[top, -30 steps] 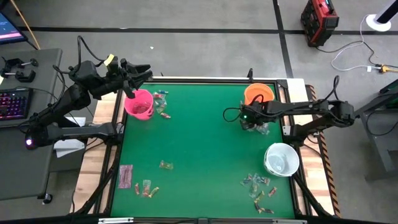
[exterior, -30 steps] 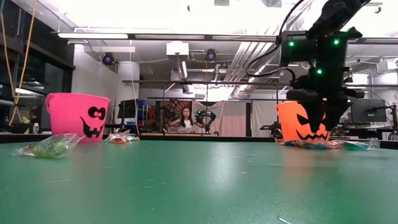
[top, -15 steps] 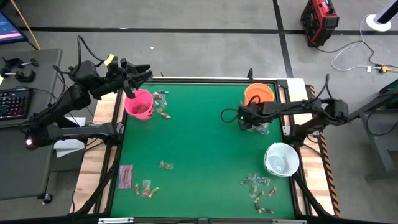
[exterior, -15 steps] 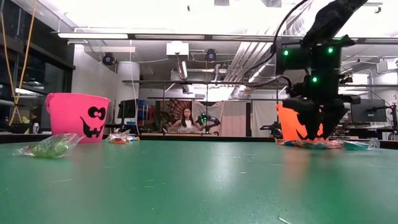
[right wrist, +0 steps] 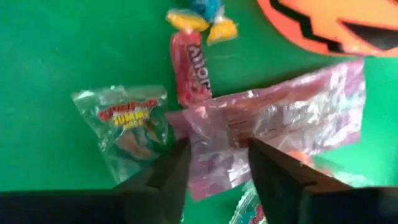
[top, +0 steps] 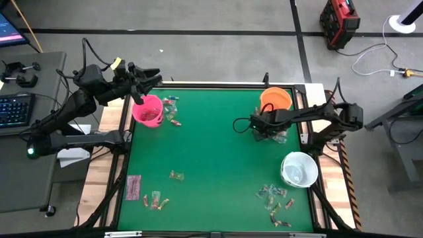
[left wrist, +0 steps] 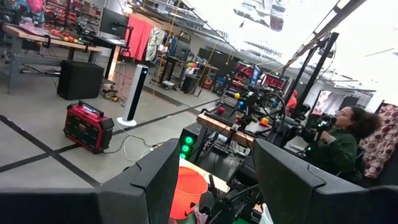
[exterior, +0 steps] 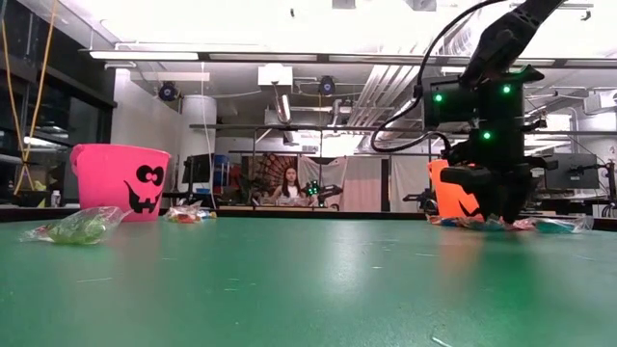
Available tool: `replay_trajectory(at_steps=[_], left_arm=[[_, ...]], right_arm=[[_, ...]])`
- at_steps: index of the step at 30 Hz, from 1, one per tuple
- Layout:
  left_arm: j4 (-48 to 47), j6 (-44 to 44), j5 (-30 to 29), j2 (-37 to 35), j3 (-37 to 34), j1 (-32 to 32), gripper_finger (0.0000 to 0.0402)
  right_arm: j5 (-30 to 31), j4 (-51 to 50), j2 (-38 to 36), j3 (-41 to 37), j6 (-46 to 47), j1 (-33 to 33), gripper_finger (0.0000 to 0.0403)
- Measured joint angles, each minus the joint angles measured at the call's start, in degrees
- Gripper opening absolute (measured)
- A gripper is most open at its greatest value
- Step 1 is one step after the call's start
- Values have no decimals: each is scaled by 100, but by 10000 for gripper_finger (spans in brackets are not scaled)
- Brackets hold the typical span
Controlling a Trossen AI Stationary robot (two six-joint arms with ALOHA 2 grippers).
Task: Sort candy by brand, put in halloween buckets
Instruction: Put the red candy into the pink bucket
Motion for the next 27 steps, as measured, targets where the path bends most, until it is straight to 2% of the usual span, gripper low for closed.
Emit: replay_trajectory(at_steps=[5, 7, 14, 21, 27], left_arm=[[-2, -2, 0, 0, 0, 0, 194], [-2, -2, 0, 0, 0, 0, 193], [-2, 2, 2, 0, 0, -1, 193], [-2, 4, 2, 0, 0, -2, 193], [-2, 4, 2, 0, 0, -1, 193]], right_arm=[[-113, -101, -9, -15, -152, 95, 37], [-137, -183, -9, 1, -206, 188, 11], [-199, -832, -93, 309, -272, 578, 3], [-162, -1121, -674, 940, -395, 873, 1], [-1017, -1222, -1327, 1689, -1253, 886, 0]])
